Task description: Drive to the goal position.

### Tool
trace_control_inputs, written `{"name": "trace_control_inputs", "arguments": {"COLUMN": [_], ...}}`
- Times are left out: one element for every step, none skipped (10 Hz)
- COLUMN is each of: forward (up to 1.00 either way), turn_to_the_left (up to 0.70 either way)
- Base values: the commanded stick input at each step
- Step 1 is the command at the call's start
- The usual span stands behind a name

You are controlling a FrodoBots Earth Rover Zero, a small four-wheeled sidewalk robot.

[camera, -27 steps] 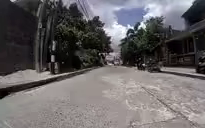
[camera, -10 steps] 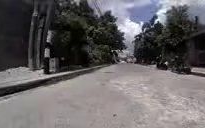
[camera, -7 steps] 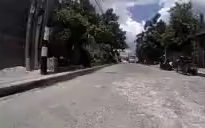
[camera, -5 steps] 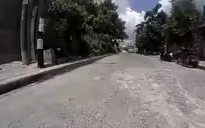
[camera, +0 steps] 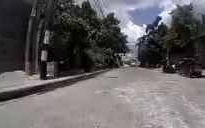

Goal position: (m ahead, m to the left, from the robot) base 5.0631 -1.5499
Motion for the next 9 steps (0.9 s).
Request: {"name": "trace_control_inputs", "arguments": {"forward": [1.00, 1.00, 1.00, 1.00, 1.00, 1.00, 1.00, 1.00, 1.00], "turn_to_the_left": [-0.30, -0.35, -0.35, -0.35, -0.30, -0.19, -0.08, 0.02, 0.05]}}
